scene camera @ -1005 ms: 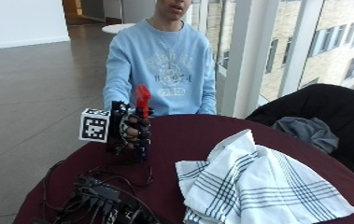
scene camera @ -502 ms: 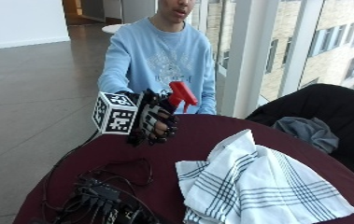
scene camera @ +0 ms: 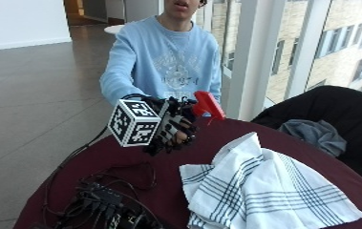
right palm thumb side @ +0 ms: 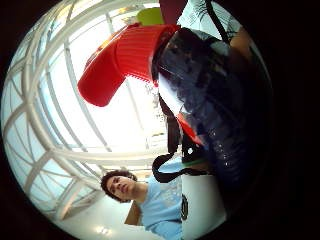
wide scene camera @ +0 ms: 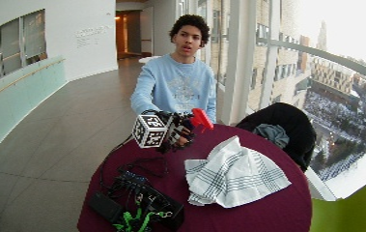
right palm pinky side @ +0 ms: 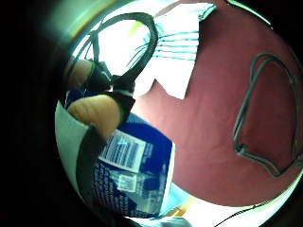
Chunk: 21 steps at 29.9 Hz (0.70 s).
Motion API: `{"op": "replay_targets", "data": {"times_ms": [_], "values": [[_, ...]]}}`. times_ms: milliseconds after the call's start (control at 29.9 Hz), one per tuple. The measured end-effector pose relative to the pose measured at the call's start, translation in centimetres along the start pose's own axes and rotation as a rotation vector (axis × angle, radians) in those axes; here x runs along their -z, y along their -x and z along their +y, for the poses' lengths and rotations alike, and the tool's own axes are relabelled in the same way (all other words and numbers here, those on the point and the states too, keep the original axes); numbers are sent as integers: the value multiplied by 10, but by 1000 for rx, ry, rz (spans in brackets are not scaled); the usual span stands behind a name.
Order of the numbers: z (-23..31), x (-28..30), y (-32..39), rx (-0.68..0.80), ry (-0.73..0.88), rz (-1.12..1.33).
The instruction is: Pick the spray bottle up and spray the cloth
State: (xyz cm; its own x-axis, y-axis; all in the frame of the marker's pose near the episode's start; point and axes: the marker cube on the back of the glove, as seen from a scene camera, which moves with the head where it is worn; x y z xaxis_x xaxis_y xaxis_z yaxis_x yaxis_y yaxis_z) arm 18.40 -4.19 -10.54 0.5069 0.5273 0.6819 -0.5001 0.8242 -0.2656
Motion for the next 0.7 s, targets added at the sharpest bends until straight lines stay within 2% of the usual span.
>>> {"op": "replay_targets", "data": {"times_ms": [703], "values": [[-5, -11, 13, -51, 70, 64]]}}
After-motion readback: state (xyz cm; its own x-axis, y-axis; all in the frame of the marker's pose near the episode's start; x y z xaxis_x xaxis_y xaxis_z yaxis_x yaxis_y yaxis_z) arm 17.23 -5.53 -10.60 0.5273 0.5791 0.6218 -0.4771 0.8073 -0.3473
